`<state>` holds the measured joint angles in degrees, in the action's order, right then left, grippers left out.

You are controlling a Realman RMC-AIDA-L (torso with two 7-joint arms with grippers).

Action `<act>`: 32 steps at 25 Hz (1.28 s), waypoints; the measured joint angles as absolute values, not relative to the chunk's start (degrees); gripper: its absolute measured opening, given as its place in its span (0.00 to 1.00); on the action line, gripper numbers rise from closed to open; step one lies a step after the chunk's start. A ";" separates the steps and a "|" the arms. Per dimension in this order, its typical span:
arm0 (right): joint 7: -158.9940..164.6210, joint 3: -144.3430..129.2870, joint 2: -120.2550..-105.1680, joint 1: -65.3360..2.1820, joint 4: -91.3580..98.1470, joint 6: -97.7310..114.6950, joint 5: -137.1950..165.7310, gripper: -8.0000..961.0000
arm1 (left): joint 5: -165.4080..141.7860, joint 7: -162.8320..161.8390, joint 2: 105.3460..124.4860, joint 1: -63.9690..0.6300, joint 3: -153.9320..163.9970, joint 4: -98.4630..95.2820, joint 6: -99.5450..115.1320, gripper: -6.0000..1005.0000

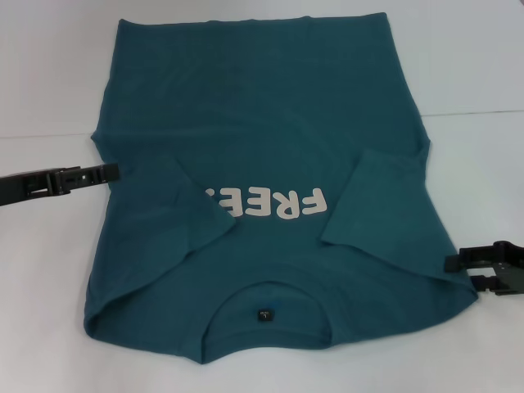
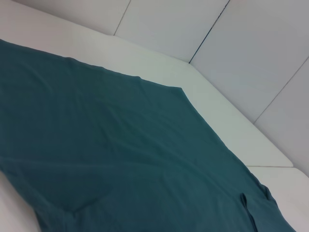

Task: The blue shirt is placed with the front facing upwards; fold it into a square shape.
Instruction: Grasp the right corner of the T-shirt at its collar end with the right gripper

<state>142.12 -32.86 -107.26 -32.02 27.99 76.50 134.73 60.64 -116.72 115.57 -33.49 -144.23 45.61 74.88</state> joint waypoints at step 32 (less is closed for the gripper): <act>142.63 -34.21 -107.87 -33.34 25.97 73.05 134.77 0.51 | 60.64 -116.28 115.58 -33.57 -144.23 45.53 74.34 0.90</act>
<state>142.64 -34.21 -107.87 -33.34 25.97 73.05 134.77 60.64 -116.28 115.58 -33.57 -144.23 45.53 74.34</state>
